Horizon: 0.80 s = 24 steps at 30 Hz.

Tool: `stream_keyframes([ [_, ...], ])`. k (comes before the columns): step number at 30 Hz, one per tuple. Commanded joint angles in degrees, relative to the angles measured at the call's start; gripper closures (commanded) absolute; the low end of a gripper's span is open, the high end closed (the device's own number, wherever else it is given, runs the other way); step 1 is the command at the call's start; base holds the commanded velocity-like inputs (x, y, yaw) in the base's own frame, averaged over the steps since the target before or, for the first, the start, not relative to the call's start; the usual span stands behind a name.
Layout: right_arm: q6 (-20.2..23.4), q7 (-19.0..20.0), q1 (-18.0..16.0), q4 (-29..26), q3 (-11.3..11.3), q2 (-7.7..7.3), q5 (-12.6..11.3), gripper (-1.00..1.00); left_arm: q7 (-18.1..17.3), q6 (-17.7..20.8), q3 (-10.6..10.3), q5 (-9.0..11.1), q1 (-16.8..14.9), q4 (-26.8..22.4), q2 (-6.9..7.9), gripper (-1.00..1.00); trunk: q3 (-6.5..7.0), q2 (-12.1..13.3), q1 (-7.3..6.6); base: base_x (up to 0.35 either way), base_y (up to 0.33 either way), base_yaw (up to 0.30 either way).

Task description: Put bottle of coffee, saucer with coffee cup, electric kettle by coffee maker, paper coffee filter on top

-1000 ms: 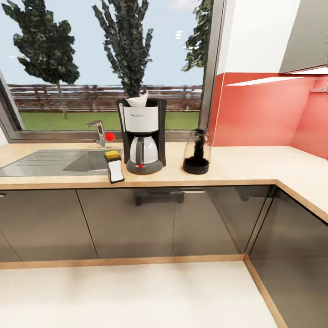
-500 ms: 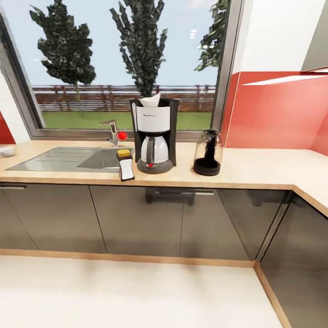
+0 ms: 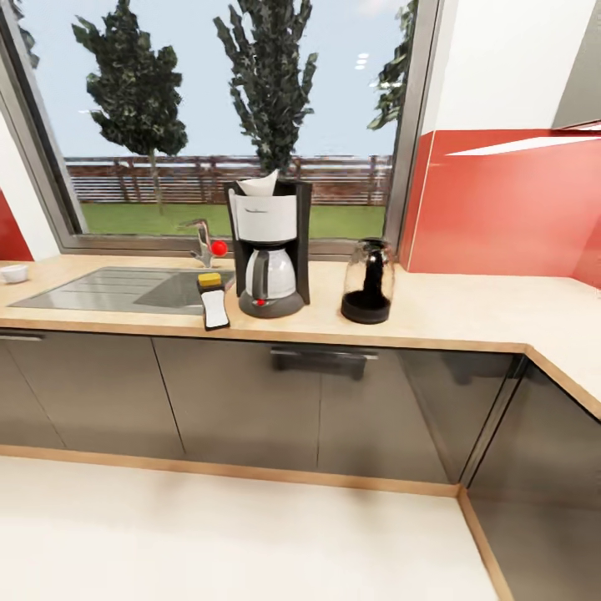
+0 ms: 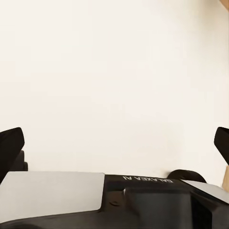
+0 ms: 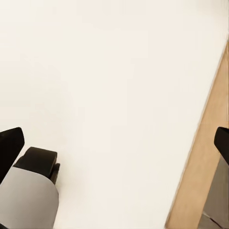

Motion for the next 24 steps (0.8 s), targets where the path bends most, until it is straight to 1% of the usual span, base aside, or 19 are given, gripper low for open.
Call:
stream_keyframes([
  [1, -0.2, 0.0, 0.0, 0.1, -0.5, -0.11, 0.5, -1.0, -0.1, -0.4, -0.5, 0.3, 0.0, 0.1, 0.01, -1.0, -0.05, 0.0, -0.01, 0.0, -0.252, 0.001],
  [5, -0.2, 0.1, 0.0, 0.0, -0.5, -0.15, 0.5, -1.0, -0.1, -0.4, -0.4, 0.3, 0.0, 0.0, 0.01, -1.0, -0.05, 0.0, -0.01, 0.0, -0.143, 0.001],
  [8, -0.1, 0.1, 0.0, 0.0, -0.6, -0.12, 0.3, -1.0, -0.1, -0.4, -0.3, 0.3, 0.0, 0.0, 0.05, -1.0, -0.05, 0.0, -0.01, 0.0, -0.031, 0.0],
  [9, -0.1, 0.2, 0.0, 0.0, -0.7, -0.11, 0.2, -1.0, -0.1, -0.4, 0.1, 0.3, 0.0, 0.0, 0.08, -1.0, -0.05, 0.0, -0.01, 0.0, -0.009, 0.0],
  [12, -0.1, 0.2, -0.1, 0.0, -0.7, -0.04, 0.1, -1.0, -0.1, -0.4, 0.4, 0.3, 0.0, 0.0, 0.09, -1.0, -0.05, 0.0, -0.01, 0.0, -0.007, 0.0],
  [14, -0.2, 0.2, -0.2, 0.1, -0.8, 0.04, 0.0, -1.0, -0.1, -0.4, 0.8, 0.3, 0.0, 0.0, 0.1, -1.0, -0.05, 0.0, -0.01, 0.0, -0.003, 0.0],
  [15, -0.2, 0.2, -0.6, 0.1, -0.8, 0.11, 0.0, -1.0, 0.0, -0.4, 1.9, 0.3, 0.0, 0.0, 0.14, -1.0, -0.05, 0.0, -0.01, 0.0, 0.0, 0.0],
  [17, -0.3, 0.2, -0.9, 0.1, -0.8, 0.15, -0.1, -1.0, 0.0, -0.4, 2.4, 0.3, 0.0, 0.0, 0.18, -1.0, -0.05, 0.0, -0.01, 0.0, 0.0, 0.0],
  [18, -0.3, 2.5, -7.9, 0.1, -0.8, 3.67, 0.1, -1.0, 3.9, -0.6, 4.4, 0.3, 0.0, -0.1, 0.37, -1.0, -0.05, 0.0, -0.01, 0.0, 0.0, 0.0],
  [19, -0.2, 4.8, -9.4, 0.1, -0.8, 4.34, 0.1, -1.0, 5.2, -0.6, 4.6, 0.3, 0.0, -0.1, 0.37, -1.0, -0.05, 0.0, -0.01, 0.0, 0.0, 0.0],
  [20, -0.1, 8.0, -11.0, 0.0, -0.8, 4.93, 0.2, -1.0, 6.0, -0.6, 5.0, 0.3, 0.0, -0.1, 0.37, -1.0, -0.05, 0.0, -0.01, 0.0, 0.0, 0.0],
  [22, 0.0, 12.0, -12.5, 0.0, -0.7, 5.3, 0.2, -1.0, 6.5, -0.6, 5.7, 0.3, 0.0, -0.1, 0.4, -1.0, -0.05, 0.0, -0.01, 0.0, 0.0, 0.0],
  [23, 0.1, 16.6, -14.0, 0.0, -0.7, 5.54, 0.3, -1.0, 6.9, -0.7, 6.5, 0.3, 0.0, -0.1, 0.45, -1.0, -0.05, 0.0, -0.01, 0.0, 0.0, 0.0],
  [24, 0.3, 19.0, -14.8, 0.0, -0.7, 5.61, 0.3, -1.0, 7.0, -0.6, 6.9, 0.3, 0.0, -0.1, 0.51, -1.0, -0.05, 0.0, -0.01, 0.0, 0.0, 0.0],
])
